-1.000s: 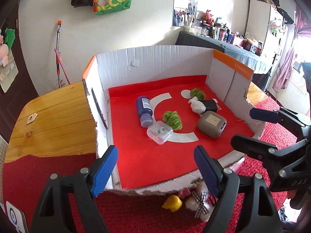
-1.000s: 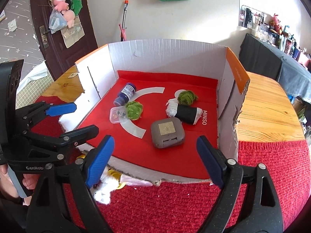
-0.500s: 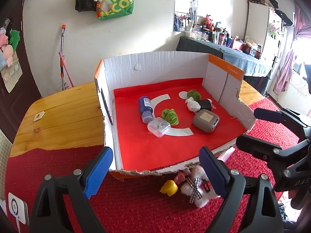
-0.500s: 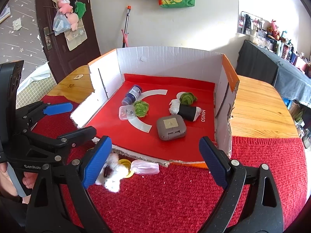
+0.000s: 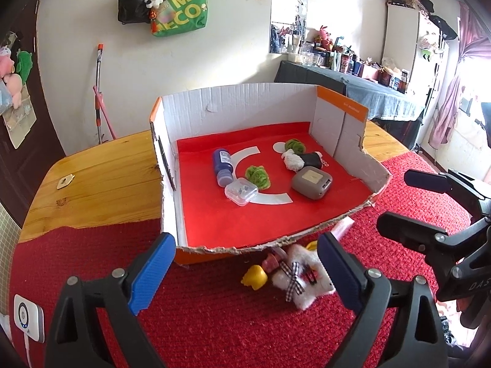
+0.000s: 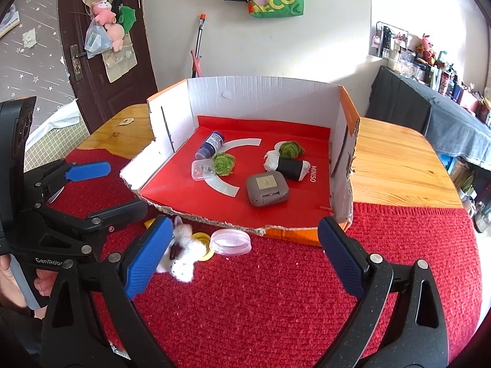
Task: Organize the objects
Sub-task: 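Withdraw both tools out of the box toward the carpet, then move both tools toward the white plush sheep and pink lid, then close the right tool on the clear round lid while the left tool grasps the yellow duck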
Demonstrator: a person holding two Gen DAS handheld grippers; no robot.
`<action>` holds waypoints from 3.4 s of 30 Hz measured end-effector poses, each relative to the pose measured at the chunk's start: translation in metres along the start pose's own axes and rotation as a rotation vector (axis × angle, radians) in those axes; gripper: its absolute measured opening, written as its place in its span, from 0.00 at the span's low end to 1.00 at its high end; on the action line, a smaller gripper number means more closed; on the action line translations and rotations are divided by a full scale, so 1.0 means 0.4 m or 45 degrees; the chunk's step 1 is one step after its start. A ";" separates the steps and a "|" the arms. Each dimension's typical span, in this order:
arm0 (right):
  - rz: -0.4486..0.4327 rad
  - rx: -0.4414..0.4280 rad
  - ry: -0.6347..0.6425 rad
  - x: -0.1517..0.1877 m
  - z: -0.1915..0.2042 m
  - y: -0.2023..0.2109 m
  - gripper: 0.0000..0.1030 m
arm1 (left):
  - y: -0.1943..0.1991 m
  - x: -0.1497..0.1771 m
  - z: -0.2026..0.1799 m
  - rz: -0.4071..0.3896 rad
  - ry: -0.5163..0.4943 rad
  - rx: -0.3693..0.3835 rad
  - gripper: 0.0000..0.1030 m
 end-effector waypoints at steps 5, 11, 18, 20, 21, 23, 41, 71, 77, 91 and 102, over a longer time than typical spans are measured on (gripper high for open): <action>0.005 -0.001 0.001 0.015 0.006 0.008 0.94 | 0.006 0.011 -0.005 0.001 0.005 0.005 0.96; 0.019 0.000 0.008 0.032 0.012 0.007 0.94 | 0.005 0.037 -0.010 0.017 0.012 0.015 0.96; 0.047 0.001 0.006 0.055 0.013 -0.001 0.94 | -0.005 0.064 -0.007 0.039 0.024 0.013 0.96; 0.058 0.002 0.004 0.062 0.012 -0.005 0.94 | -0.010 0.069 -0.003 0.046 0.030 0.012 0.96; 0.062 0.003 0.003 0.066 0.012 -0.008 0.94 | -0.011 0.072 -0.001 0.048 0.032 0.012 0.96; 0.071 0.003 -0.001 0.072 0.010 -0.013 0.94 | -0.013 0.074 0.001 0.049 0.031 0.009 0.96; 0.137 -0.027 -0.070 0.099 -0.008 -0.079 0.71 | -0.065 0.098 0.025 0.111 0.011 0.004 0.63; 0.196 -0.128 -0.138 0.091 -0.017 -0.164 0.60 | -0.132 0.113 -0.011 0.204 -0.008 0.133 0.28; 0.196 -0.153 -0.147 0.089 -0.014 -0.165 0.49 | -0.133 0.114 -0.024 0.198 -0.028 0.127 0.26; 0.170 -0.188 -0.146 0.088 0.005 -0.132 0.38 | -0.112 0.118 -0.028 0.181 -0.014 0.131 0.25; 0.135 -0.208 -0.133 0.088 0.034 -0.085 0.38 | -0.040 0.107 -0.021 0.115 0.010 0.133 0.24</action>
Point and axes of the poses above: each gripper's, at about its wrist camera, not at the fingertips, and y roughly against the way its jaws point, z to its left, x to its underside, the point moved 9 cm from there along -y, roughly the way its jaws point, and after that the axes turned 2 degrees about -y, right-handed, at the moved point
